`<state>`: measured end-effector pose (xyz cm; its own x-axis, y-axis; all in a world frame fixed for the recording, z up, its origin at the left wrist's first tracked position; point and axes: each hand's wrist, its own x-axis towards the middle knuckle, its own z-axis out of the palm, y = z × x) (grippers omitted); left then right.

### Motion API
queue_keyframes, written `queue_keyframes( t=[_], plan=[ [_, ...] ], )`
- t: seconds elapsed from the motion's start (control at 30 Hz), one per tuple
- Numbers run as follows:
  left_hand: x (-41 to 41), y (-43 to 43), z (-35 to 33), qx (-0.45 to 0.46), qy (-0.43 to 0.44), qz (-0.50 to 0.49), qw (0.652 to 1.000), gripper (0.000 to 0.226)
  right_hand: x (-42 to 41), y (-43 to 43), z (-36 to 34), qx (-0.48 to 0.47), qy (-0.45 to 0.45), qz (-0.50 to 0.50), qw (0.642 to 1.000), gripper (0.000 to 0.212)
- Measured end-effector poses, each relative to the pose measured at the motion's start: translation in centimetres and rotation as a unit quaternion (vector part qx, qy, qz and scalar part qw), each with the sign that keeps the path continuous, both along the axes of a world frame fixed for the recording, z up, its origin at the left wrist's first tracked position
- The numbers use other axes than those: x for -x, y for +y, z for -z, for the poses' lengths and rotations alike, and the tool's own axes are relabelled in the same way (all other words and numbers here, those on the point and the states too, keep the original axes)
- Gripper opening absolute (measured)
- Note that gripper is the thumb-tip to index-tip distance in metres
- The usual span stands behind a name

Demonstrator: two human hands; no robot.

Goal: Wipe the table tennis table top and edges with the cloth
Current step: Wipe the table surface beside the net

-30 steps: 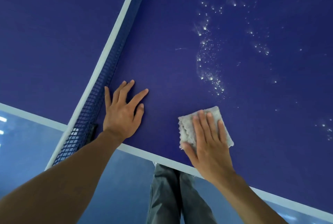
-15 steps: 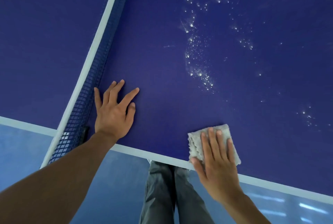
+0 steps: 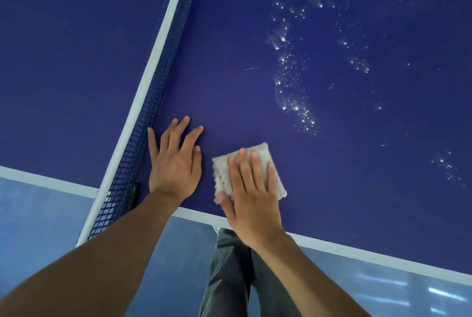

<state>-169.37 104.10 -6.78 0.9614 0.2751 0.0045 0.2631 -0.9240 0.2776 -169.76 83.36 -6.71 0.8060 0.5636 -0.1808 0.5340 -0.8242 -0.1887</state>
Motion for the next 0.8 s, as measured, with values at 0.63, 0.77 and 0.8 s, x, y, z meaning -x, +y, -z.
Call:
queue_keyframes(
  t=[0.63, 0.77, 0.8],
  plan=[
    [-0.2, -0.3, -0.1, -0.016, -0.012, -0.003, 1.0, 0.046, -13.4, 0.9, -1.5, -0.019, 0.062, 0.206, 0.976, 0.074],
    [0.0, -0.8, -0.3, -0.057, -0.008, 0.0, 0.998, 0.048, -9.2, -2.1, -2.4, -0.009, 0.085, 0.091, 0.992, 0.074],
    [-0.1, -0.8, -0.2, -0.067, -0.012, -0.001, 0.998, 0.048, -8.7, -3.8, -2.5, -0.016, 0.087, 0.099, 0.991, 0.074]
  ],
)
